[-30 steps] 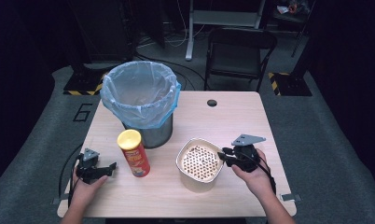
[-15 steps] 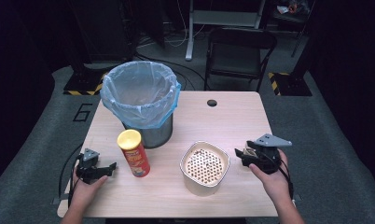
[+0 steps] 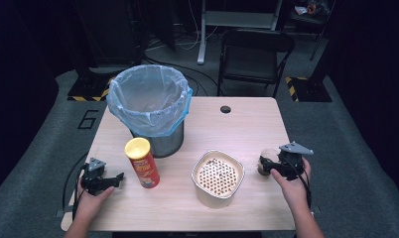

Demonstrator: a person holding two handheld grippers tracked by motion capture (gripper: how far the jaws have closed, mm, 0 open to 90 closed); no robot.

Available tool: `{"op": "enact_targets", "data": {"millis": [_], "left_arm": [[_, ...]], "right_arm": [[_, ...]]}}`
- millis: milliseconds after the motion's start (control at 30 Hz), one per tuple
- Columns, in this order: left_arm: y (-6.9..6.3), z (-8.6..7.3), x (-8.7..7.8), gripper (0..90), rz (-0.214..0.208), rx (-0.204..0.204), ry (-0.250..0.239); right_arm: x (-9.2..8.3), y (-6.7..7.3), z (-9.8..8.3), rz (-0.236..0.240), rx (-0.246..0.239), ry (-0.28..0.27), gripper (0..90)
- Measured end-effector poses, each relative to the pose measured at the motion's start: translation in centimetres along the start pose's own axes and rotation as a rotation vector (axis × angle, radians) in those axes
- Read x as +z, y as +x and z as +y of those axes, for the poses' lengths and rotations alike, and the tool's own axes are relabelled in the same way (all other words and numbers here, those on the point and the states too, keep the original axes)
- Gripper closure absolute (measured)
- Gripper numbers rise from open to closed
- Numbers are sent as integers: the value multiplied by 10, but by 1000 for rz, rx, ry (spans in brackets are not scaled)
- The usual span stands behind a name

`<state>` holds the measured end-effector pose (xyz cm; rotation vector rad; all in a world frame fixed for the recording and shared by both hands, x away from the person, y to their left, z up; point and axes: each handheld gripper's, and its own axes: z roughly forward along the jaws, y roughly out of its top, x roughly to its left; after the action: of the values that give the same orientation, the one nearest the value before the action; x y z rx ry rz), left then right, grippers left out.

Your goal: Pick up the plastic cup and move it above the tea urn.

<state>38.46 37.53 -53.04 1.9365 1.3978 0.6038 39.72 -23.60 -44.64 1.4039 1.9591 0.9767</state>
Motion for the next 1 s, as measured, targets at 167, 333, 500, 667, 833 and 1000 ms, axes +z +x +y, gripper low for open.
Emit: {"op": "enact_targets", "data": {"millis": [167,333,500,667,833,1000], "left_arm": [[0,0,0,133,0,0,1],[0,0,0,133,0,0,1],[0,0,0,133,-1,0,1],[0,0,0,133,0,0,0],[0,0,0,133,0,1,1],[0,0,0,133,0,1,0]], "right_arm": [[10,-1,-6,-9,-10,26,129],[22,-2,-14,-9,-25,46,135],[30,0,-18,-22,-52,65,180],[33,-2,-17,-6,-48,57,271],[32,-3,-17,11,-47,54,283],[31,-2,-17,14,-78,46,310]]}}
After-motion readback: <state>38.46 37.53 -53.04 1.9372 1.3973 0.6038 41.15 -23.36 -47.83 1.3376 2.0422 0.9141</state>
